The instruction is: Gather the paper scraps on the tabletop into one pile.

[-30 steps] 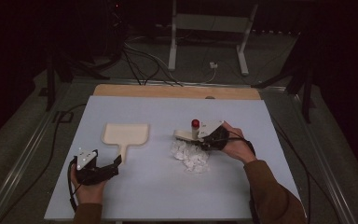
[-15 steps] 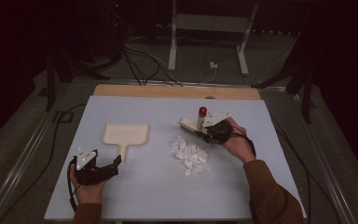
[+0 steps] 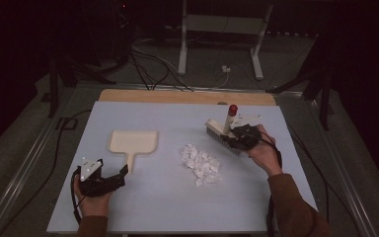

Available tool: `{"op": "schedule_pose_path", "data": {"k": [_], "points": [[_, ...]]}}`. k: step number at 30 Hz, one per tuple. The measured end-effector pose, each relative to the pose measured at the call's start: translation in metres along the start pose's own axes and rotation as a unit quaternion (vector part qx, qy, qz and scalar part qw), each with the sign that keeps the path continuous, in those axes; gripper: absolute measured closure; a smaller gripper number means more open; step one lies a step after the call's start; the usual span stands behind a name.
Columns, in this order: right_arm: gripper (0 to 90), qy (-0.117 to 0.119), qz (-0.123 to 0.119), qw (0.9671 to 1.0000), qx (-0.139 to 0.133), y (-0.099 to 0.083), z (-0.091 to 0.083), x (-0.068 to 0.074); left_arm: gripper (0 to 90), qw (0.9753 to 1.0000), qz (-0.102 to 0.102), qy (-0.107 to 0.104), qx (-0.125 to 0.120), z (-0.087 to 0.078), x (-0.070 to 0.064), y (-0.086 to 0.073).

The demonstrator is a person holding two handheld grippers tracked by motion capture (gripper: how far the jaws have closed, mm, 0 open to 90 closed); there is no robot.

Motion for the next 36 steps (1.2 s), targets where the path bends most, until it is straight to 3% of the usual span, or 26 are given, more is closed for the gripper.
{"op": "schedule_pose_path", "data": {"k": [5, 11, 16, 25, 28, 36], "points": [[66.5, -0.006, 0.054, 0.9984, 0.015, -0.011, -0.011, -0.006, 6.8, 1.0000, -0.001, 0.000, 0.000, 0.000, 0.000, 0.000], [66.4, -0.004, 0.097, 0.9948, 0.031, -0.022, -0.020, -0.012, 6.8, 1.0000, -0.002, 0.002, 0.000, 0.000, 0.001, 0.000], [66.2, 0.000, 0.111, 0.9926, 0.049, -0.031, -0.020, -0.015, 6.8, 1.0000, 0.001, 0.001, 0.001, 0.000, -0.001, -0.001], [60.3, -0.005, 0.124, 0.9920, 0.024, -0.028, -0.014, -0.015, 6.8, 1.0000, 0.003, 0.001, 0.002, 0.001, -0.003, -0.001], [65.7, -0.011, 0.124, 0.9919, 0.027, -0.028, -0.010, -0.014, 6.8, 1.0000, 0.006, 0.003, 0.001, 0.000, -0.003, 0.001], [66.4, -0.027, 0.144, 0.9886, 0.035, -0.030, -0.015, -0.014, 6.8, 0.9997, 0.026, 0.005, -0.002, -0.002, -0.006, 0.013]]}}
Point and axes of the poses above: each handheld gripper's, and its own axes: z roughly forward along the jaws, y roughly out of its top, x roughly to its left, the point moved 1 cm from there along z, roughly forward along the jaws, and after that the axes turned 9 degrees about -x, right-handed, at the moved point
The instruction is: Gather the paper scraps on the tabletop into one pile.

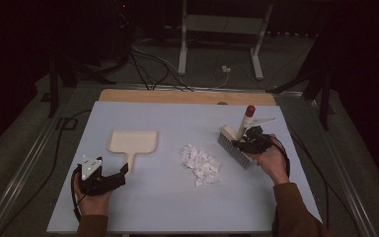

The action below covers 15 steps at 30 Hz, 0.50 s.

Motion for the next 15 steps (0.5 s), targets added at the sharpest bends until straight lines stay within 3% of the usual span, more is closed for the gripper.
{"op": "schedule_pose_path", "data": {"k": [6, 15], "points": [[66.4, -0.016, 0.010, 0.9998, 0.004, -0.001, -0.007, 0.000, 6.7, 0.9998, 0.019, -0.005, 0.007, 0.004, -0.006, 0.008], [66.4, -0.026, 0.016, 0.9995, 0.008, -0.005, -0.015, 0.003, 6.6, 0.9987, 0.029, -0.013, 0.040, 0.017, -0.011, 0.011]]}}
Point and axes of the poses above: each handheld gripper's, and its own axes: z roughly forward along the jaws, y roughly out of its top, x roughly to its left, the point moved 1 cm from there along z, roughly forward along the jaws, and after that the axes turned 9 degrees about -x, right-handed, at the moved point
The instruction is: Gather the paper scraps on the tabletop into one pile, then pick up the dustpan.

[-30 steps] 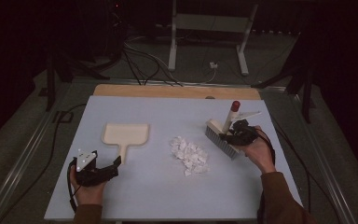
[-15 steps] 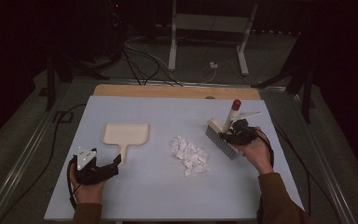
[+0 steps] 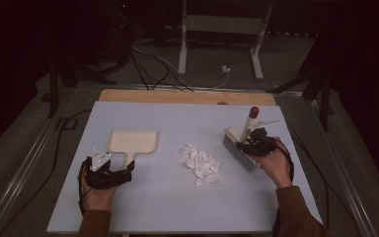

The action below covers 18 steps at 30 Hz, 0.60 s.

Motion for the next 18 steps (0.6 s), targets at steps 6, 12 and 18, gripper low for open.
{"op": "schedule_pose_path", "data": {"k": [6, 12, 18], "points": [[66.4, -0.003, 0.010, 0.9999, -0.004, -0.002, -0.004, 0.000, 6.6, 0.9998, 0.008, 0.004, 0.018, 0.010, -0.002, -0.002], [66.4, -0.002, 0.010, 0.9999, 0.002, -0.007, -0.005, 0.002, 6.8, 0.9990, 0.015, 0.008, 0.042, 0.022, -0.004, -0.005], [66.4, 0.002, 0.014, 0.9999, 0.001, -0.009, -0.007, 0.000, 8.3, 0.9973, 0.013, 0.015, 0.071, 0.035, -0.004, -0.008]]}}
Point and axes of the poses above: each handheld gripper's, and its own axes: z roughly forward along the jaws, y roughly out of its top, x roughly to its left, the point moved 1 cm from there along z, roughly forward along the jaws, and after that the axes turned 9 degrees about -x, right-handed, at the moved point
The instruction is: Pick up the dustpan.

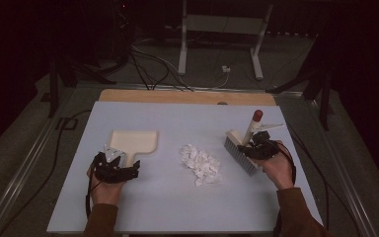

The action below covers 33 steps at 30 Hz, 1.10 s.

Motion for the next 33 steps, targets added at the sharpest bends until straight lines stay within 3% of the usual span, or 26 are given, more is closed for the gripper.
{"op": "schedule_pose_path", "data": {"k": [8, 11, 17, 21, 27, 33], "points": [[66.3, -0.001, -0.004, 1.0000, -0.002, -0.001, 0.001, 0.001, 16.5, 0.9985, -0.021, 0.012, 0.050, 0.016, -0.001, -0.003], [66.3, -0.001, -0.003, 1.0000, -0.003, -0.001, 0.001, 0.001, 22.9, 0.9971, -0.023, 0.029, 0.067, 0.021, -0.002, -0.004], [66.4, -0.003, 0.000, 1.0000, -0.005, -0.002, 0.001, -0.001, 44.8, 0.9963, -0.044, 0.022, 0.071, 0.025, -0.002, -0.005], [66.4, -0.004, 0.003, 1.0000, -0.006, -0.002, 0.001, -0.002, 53.8, 0.9956, -0.030, 0.039, 0.080, 0.026, -0.005, -0.005], [66.4, -0.003, -0.001, 1.0000, -0.007, -0.002, 0.002, 0.000, 63.7, 0.9942, -0.036, 0.053, 0.086, 0.026, -0.004, -0.004], [66.4, -0.001, 0.000, 1.0000, -0.008, -0.003, 0.002, -0.001, 66.0, 0.9945, -0.037, 0.045, 0.087, 0.025, -0.002, -0.003]]}}
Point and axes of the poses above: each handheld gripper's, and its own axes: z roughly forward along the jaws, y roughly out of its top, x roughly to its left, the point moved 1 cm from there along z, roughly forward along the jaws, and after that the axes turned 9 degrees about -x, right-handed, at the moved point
